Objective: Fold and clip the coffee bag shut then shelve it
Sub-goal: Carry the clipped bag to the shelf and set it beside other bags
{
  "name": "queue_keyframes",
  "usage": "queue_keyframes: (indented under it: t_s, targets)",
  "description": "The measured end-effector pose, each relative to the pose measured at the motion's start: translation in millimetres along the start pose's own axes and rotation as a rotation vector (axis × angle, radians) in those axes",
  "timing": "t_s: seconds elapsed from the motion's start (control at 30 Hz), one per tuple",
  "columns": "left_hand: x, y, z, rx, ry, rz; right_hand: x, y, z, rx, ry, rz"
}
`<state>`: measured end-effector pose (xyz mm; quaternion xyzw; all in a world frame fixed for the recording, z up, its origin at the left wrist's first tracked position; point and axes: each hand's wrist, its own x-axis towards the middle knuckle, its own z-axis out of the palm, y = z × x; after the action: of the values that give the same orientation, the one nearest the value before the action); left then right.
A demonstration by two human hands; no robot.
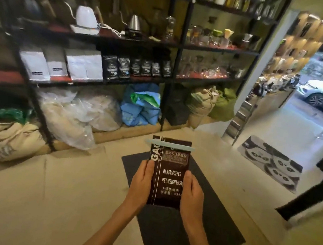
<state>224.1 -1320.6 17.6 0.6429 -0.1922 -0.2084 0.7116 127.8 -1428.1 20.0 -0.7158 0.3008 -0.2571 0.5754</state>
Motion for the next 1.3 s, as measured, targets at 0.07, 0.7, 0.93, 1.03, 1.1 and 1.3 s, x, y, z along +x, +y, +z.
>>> queue_keyframes:
  t_s: [0.07,0.7,0.93,1.03,1.1,1.3]
  targets:
    - [43.5,7.6,-23.2,-0.042,0.074,0.017,48.9,-11.0,31.3,0.021,-0.088,-0.028]
    - [279.3,36.7,-475.3,0.001,1.196,0.041,289.0,-117.1,617.5,-0.037,-1.276,-0.293]
    - [286.3,45.9,-679.0,-0.047,1.196,0.063,269.5,-143.9,840.6,0.005,-1.437,-0.267]
    - [294.8,65.0,-772.2,-0.040,1.137,0.064,263.0,-168.9,933.3,0.024,-1.484,-0.258]
    - [302.6,76.5,-826.5,-0.065,1.126,0.037,260.6,-180.7,985.7,0.043,-1.519,-0.216]
    - [328.0,74.1,-1007.9,-0.004,1.067,-0.040,253.1,-188.8,1163.1,0.032,-1.647,-0.054]
